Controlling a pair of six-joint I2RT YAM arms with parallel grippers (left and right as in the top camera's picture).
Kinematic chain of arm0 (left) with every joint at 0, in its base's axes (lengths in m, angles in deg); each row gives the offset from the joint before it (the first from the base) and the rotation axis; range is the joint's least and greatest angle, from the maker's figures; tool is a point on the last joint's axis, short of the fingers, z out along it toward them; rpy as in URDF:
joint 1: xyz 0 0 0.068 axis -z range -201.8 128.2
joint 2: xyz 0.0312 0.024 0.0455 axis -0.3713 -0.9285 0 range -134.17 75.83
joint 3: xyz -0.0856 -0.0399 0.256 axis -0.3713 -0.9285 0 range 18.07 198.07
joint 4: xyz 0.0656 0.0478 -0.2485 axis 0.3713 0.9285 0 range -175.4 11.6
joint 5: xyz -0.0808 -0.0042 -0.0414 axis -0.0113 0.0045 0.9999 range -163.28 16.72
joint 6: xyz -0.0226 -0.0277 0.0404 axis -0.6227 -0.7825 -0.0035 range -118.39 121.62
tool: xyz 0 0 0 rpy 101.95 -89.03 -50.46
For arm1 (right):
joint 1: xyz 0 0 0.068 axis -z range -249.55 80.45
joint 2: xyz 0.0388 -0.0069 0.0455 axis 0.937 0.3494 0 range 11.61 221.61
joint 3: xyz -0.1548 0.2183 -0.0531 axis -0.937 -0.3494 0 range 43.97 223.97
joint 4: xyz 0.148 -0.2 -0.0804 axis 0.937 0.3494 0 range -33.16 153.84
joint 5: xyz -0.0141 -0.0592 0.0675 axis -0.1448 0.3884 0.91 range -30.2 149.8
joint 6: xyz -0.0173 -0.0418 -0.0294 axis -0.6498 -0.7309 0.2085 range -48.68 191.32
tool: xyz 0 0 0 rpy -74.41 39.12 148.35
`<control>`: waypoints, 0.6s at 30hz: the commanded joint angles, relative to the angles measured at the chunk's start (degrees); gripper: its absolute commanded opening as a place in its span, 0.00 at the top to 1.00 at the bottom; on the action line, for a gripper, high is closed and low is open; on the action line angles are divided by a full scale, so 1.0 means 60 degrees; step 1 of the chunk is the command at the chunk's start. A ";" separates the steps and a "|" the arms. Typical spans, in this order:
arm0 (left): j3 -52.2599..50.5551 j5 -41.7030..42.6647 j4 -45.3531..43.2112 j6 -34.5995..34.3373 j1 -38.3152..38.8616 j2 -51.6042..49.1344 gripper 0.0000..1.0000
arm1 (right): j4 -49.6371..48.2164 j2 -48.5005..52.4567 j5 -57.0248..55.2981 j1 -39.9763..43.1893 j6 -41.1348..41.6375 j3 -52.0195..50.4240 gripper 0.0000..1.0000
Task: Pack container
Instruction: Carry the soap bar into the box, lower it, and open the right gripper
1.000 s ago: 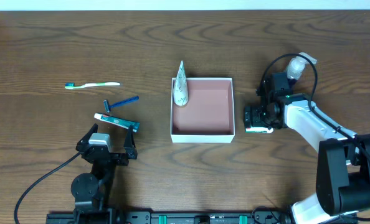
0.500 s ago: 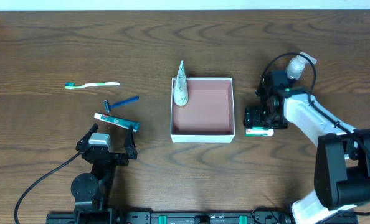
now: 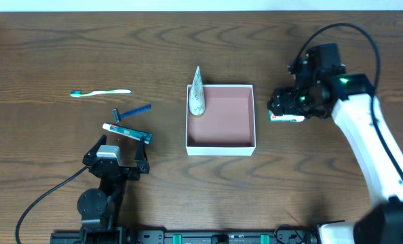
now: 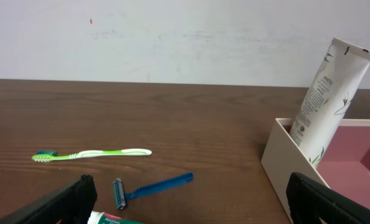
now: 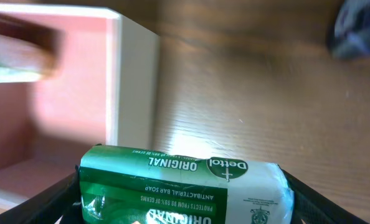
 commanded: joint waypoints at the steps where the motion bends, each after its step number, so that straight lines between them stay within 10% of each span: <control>1: -0.0175 0.0197 0.0310 0.0055 -0.0047 0.0058 0.02 | -0.0153 -0.0754 0.1330 -0.0007 -0.0415 0.0200 0.32; 18: -0.0175 0.0197 0.0306 0.0055 -0.0047 0.0058 0.02 | -0.1355 -0.0335 0.0820 -0.3661 -0.3501 0.0189 0.27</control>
